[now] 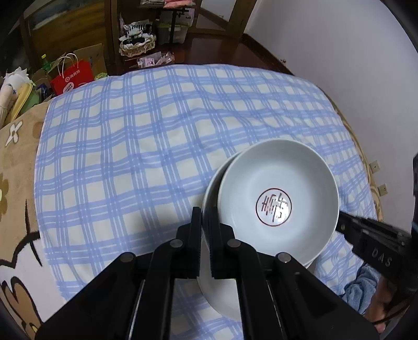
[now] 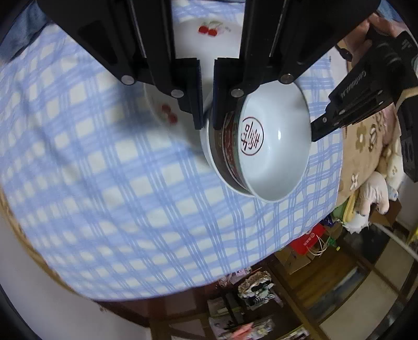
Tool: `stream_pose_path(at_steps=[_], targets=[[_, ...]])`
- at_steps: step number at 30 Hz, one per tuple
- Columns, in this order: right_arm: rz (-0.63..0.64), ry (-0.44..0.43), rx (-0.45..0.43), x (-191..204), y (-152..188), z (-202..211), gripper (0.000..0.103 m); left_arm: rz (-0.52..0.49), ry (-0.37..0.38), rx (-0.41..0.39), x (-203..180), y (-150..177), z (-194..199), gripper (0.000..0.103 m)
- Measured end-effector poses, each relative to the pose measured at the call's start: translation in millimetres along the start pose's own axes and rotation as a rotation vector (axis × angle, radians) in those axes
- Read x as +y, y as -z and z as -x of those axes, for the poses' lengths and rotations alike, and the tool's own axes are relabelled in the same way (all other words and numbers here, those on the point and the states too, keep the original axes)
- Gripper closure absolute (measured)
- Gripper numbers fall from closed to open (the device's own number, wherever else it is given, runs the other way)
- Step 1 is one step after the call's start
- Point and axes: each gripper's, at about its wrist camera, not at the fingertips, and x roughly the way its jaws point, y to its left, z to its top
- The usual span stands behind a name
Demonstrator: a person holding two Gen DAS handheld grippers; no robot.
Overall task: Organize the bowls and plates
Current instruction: 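Lift the nested bowls with both tools and carry them over the cherry plates, then lower the nested bowls onto the cherry plates and open both tools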
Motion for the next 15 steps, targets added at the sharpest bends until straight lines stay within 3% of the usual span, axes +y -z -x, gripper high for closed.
stream_pose_path(at_steps=[8,15], targets=[[-0.06,-0.027,0.036,-19,24,-3,0.096,0.01,-0.003,0.062,-8,21,-12,0.099],[-0.046,-0.008,0.053,-23,38,-7,0.096,-0.024,-0.019,0.055,-16,38,-11,0.098]])
